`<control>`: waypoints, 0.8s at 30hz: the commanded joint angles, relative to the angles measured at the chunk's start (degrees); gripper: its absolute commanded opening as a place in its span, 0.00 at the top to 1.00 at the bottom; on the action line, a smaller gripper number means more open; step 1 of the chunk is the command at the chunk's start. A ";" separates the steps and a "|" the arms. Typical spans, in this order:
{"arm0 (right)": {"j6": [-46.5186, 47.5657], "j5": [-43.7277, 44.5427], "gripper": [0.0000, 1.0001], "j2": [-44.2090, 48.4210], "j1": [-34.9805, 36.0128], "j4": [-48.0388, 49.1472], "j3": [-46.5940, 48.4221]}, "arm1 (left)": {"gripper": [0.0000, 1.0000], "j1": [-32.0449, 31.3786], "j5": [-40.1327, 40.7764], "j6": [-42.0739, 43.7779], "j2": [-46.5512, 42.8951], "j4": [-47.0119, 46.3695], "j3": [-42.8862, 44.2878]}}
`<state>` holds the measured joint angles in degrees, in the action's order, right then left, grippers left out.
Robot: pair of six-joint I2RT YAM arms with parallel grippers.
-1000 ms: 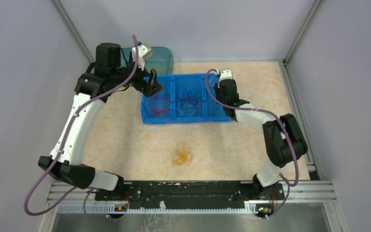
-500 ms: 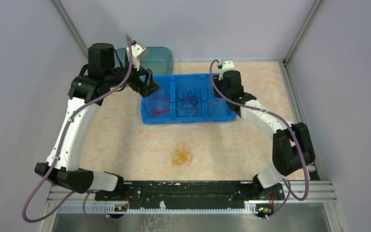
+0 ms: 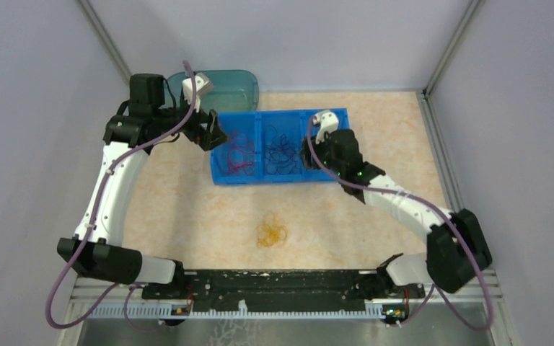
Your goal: Untangle the cables
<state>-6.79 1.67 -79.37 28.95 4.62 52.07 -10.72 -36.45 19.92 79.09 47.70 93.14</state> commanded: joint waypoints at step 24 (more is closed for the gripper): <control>10.20 -29.54 0.34 -1.31 18.51 9.22 -17.65 | 0.00 2.90 -9.39 7.03 -8.25 0.71 -15.08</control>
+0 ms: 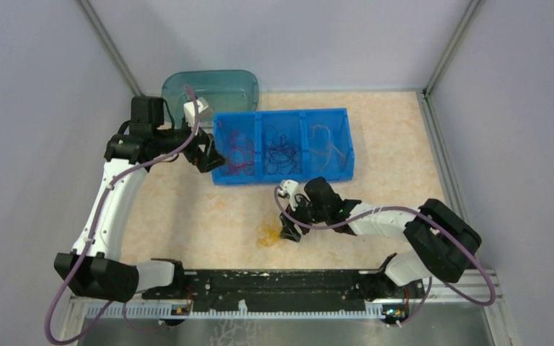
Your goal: Untangle the cables
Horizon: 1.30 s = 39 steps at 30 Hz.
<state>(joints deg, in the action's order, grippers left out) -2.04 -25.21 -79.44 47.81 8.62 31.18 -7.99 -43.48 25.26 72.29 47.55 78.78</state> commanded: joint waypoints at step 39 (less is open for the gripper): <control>-17.49 -14.34 1.00 6.75 0.38 29.35 7.08 | 0.00 -0.86 -16.62 11.12 -14.15 -0.36 -21.92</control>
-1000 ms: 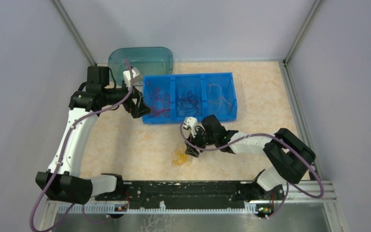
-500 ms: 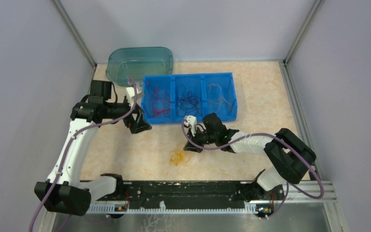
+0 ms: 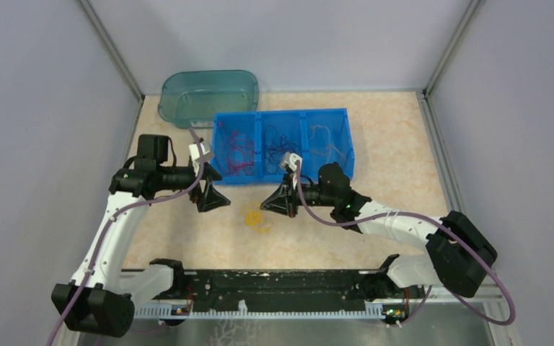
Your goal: Untangle the cables
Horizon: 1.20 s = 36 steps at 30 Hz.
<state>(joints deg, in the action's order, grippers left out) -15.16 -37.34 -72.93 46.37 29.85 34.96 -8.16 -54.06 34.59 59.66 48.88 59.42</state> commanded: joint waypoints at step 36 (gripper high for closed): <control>-9.44 3.83 0.84 -7.16 7.71 16.80 8.20 | 1.00 -9.37 -3.42 2.73 -2.44 -3.80 -5.05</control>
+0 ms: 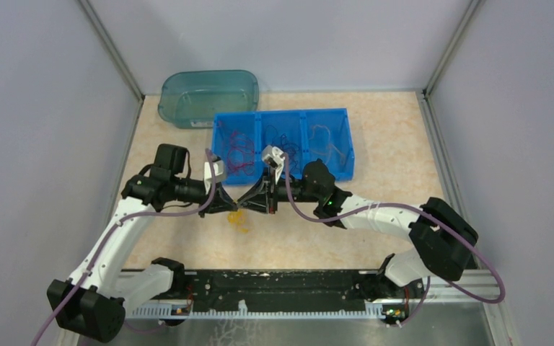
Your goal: Untangle the cables
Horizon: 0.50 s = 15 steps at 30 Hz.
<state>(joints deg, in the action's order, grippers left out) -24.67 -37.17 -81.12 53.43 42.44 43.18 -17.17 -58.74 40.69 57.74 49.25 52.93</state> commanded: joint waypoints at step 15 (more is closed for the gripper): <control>5.90 22.78 0.38 7.32 3.01 15.58 -11.71 | 1.00 -2.70 3.57 -22.22 -0.70 -12.70 6.27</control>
<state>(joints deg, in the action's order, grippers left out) -22.83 -19.38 -76.51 54.65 51.46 30.87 -18.94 -55.13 24.97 57.10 39.09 56.77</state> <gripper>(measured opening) 0.608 0.013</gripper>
